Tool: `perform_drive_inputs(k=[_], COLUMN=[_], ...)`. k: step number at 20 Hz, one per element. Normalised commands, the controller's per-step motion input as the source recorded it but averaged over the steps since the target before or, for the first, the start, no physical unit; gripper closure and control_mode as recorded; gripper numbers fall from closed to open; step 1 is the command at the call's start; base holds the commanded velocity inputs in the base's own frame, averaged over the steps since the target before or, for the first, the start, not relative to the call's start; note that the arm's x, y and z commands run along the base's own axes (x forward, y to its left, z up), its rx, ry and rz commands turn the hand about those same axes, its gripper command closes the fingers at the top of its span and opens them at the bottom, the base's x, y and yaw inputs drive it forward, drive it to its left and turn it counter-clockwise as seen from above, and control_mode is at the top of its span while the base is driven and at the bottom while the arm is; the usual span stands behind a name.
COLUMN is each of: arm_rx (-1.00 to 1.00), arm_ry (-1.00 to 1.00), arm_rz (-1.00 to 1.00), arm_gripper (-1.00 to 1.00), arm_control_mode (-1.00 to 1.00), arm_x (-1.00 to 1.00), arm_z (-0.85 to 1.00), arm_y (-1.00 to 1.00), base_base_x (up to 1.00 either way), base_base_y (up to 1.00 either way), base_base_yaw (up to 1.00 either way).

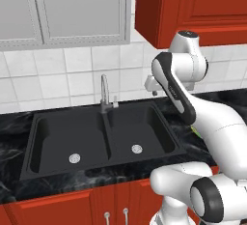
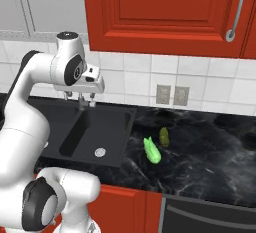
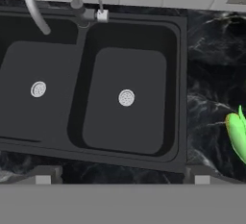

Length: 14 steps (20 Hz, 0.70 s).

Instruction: Turn on the sink faucet. Then move the corn from the counter to the sink. Turn off the sink. Move the vegetable from the sink to the pot next to the stove. Finally move the pot to the rear right burner.

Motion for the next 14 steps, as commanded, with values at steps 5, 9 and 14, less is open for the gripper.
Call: perform_drive_inputs(k=[5,9,14], arm_rx=[0.00,0.00,0.00], arm_ry=[0.00,0.00,-0.01], arm_rz=[0.00,0.00,0.00], arm_gripper=[-1.00,-1.00,-1.00], arm_control_mode=[1.00,1.00,-1.00], arm_x=[0.00,0.00,-0.02], arm_z=[0.00,0.00,0.00], arm_y=[0.00,0.00,0.00], base_base_x=[0.05,0.03,0.01], base_base_y=[-0.35,0.00,0.00], base_base_yaw=[0.00,0.00,0.00])
